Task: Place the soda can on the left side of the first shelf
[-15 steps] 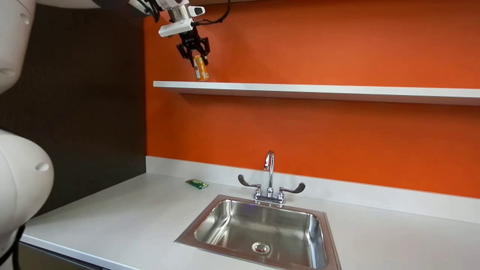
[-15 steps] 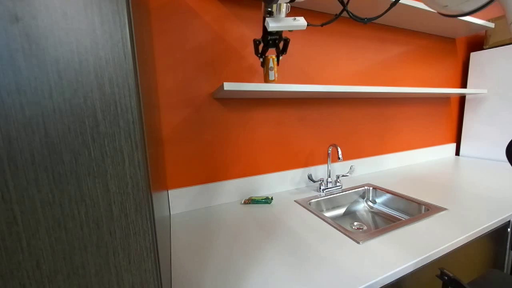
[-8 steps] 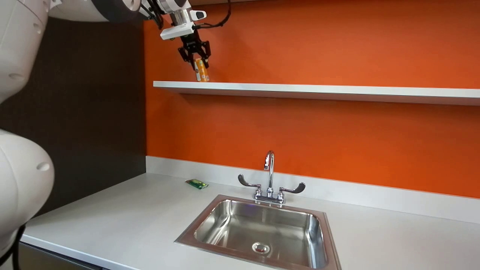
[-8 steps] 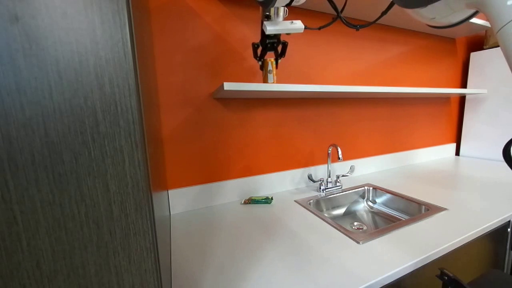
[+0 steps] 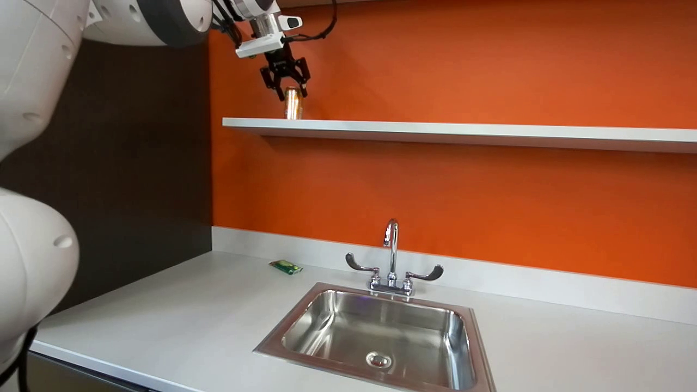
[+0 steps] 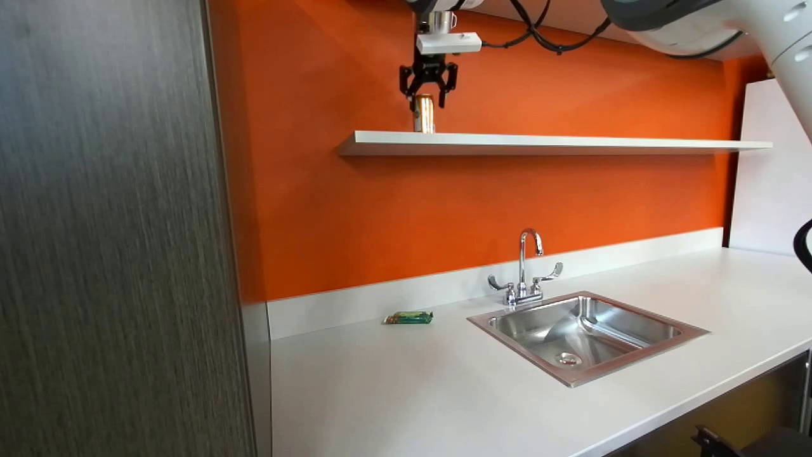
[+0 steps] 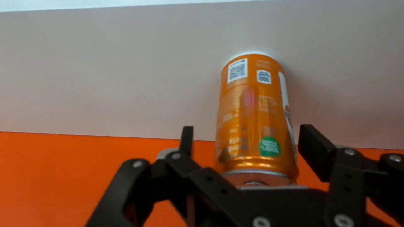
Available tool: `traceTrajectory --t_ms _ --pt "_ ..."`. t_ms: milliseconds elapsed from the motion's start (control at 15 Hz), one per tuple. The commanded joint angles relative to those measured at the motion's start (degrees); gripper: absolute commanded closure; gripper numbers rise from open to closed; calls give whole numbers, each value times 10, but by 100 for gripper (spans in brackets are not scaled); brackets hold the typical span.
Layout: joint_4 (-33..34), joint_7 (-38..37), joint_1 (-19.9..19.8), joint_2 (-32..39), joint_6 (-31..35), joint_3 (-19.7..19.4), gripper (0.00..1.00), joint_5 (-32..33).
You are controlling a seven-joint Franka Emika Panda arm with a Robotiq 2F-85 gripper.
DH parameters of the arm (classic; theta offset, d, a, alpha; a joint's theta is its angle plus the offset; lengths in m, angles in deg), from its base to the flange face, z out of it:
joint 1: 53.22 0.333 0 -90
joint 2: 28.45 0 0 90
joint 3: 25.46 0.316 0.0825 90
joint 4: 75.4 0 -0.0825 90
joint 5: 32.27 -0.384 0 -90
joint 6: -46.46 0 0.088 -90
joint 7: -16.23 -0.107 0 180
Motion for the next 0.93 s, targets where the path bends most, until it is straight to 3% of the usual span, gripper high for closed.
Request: traceTrajectory --t_ms 0,867 --pt "44 -3 6 18 -27 -6 0 10" --pt "-24 -6 16 -42 -32 -4 0 14"
